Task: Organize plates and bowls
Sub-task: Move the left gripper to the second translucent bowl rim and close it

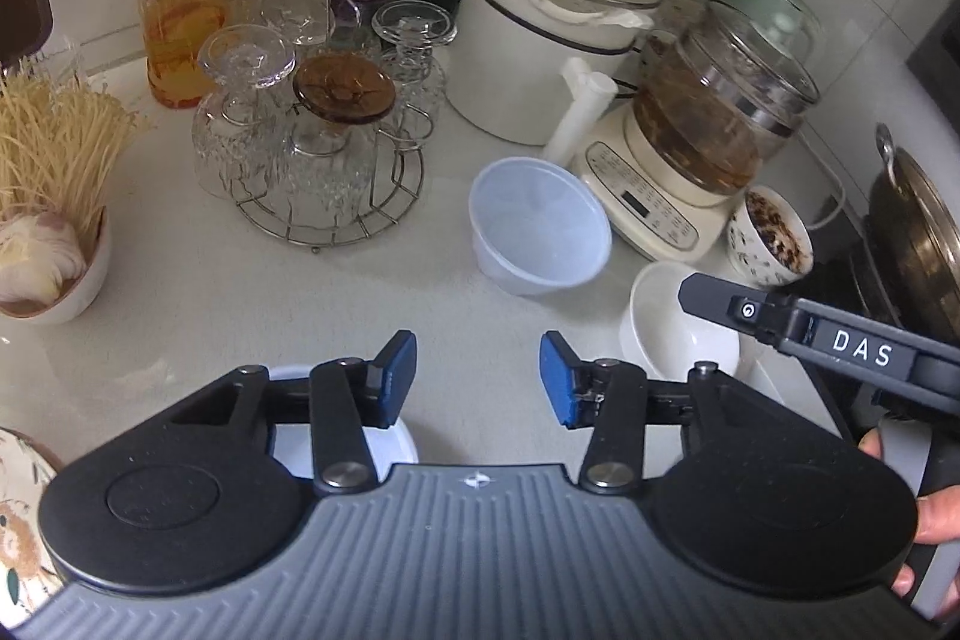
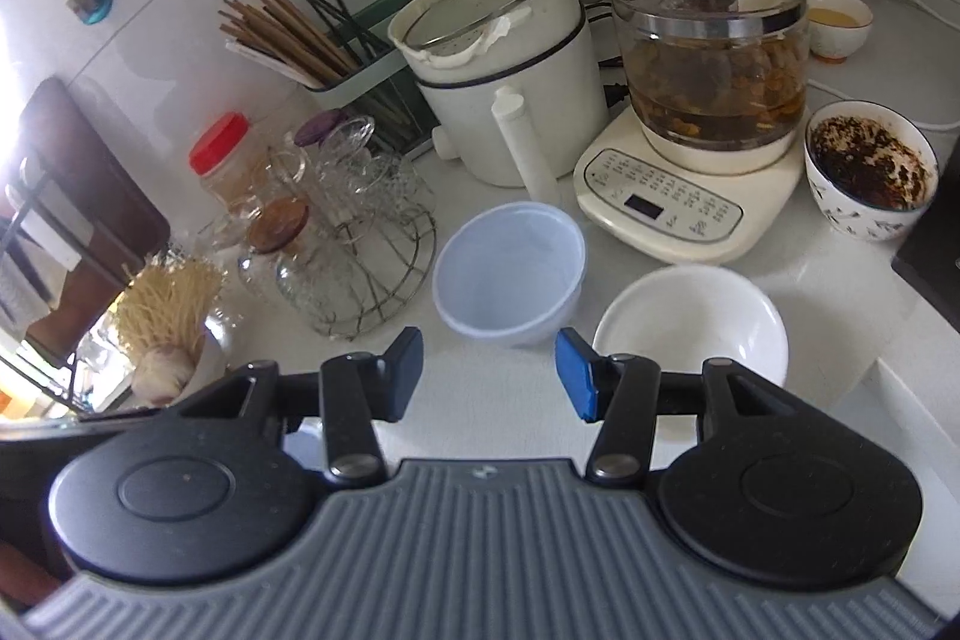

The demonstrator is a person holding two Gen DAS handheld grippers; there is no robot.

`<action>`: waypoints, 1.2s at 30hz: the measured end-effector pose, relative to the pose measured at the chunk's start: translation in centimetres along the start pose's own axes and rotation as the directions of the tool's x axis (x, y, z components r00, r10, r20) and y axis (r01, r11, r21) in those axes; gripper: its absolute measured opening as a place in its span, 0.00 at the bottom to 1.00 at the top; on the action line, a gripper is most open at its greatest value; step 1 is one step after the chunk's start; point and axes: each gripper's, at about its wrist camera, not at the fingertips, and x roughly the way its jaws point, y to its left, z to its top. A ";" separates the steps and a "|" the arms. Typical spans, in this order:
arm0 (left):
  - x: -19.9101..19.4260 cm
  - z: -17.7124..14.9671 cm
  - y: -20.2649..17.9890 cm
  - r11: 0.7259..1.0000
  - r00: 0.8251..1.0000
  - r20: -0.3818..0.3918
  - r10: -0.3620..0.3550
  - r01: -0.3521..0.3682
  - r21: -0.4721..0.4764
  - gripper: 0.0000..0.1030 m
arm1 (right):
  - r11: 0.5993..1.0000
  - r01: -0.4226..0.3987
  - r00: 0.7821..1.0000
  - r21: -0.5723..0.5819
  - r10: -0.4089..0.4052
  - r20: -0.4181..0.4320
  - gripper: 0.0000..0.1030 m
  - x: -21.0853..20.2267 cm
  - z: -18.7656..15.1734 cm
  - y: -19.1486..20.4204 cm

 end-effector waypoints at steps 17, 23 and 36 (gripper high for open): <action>10.3 4.5 0.1 0.992 0.994 -0.097 -0.056 0.044 -0.120 0.50 | 1.000 -0.008 0.995 0.008 0.009 -0.102 0.57 9.4 4.2 -3.5; 13.5 5.5 0.3 0.982 0.991 -0.119 -0.065 0.042 -0.181 0.50 | 1.000 -0.008 0.990 0.004 0.009 -0.139 0.39 12.3 4.9 -4.2; 17.4 6.8 1.2 0.980 0.982 -0.185 -0.035 -0.003 -0.201 0.26 | 0.999 0.038 0.980 -0.032 -0.043 -0.194 0.27 15.9 5.5 -4.2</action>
